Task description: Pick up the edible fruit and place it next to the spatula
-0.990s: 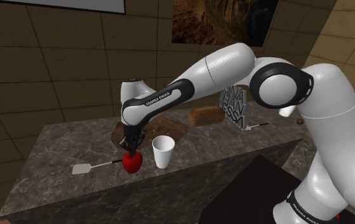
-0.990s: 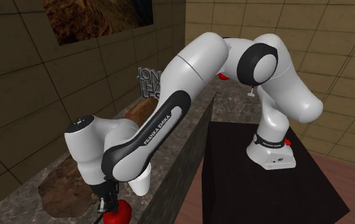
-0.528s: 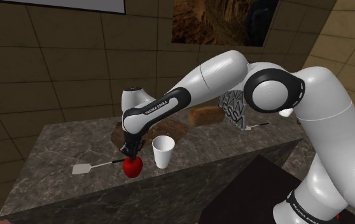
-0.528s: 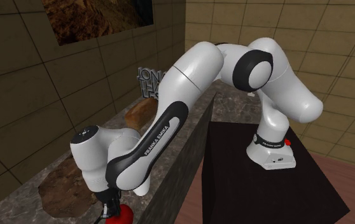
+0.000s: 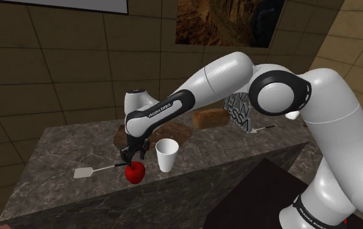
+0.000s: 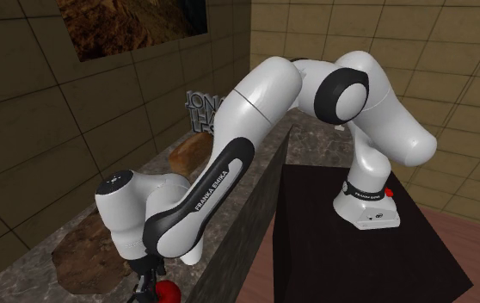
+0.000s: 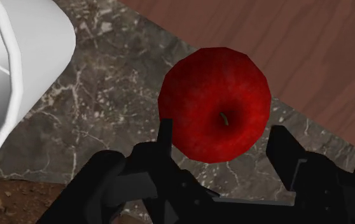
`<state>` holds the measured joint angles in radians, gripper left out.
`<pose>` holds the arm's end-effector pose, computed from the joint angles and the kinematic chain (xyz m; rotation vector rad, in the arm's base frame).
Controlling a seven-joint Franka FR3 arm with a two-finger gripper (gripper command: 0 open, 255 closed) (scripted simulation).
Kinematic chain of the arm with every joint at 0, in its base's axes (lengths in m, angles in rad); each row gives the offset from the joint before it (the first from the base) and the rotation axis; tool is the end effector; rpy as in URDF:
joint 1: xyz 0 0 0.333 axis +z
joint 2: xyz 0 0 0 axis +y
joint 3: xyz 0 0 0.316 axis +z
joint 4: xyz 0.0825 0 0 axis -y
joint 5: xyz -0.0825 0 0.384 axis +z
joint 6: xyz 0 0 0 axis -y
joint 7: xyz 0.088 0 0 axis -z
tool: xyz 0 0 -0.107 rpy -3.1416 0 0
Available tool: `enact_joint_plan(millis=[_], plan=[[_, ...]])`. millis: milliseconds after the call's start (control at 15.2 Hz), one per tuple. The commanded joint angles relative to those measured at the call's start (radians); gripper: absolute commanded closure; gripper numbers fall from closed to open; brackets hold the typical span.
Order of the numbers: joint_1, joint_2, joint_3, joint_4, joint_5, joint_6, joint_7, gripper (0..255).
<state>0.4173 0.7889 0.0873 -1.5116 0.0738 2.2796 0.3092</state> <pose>0.6251 0.3361 0.1956 -3.0339 -0.1848 0.0974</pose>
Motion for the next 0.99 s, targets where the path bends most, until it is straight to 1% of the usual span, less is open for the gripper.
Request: enact_joint_plan(millis=[0, 198, 462, 924], plan=[[0.000, 0.000, 0.000, 0.000, 0.000, 0.000, 0.000, 0], [0.000, 0.000, 0.000, 0.000, 0.000, 0.000, 0.000, 0], [-0.010, -0.078, 0.000, 0.003, 0.001, -0.082, -0.001, 0], [-0.009, -0.078, 0.000, 0.003, 0.001, -0.082, -0.001, 0]])
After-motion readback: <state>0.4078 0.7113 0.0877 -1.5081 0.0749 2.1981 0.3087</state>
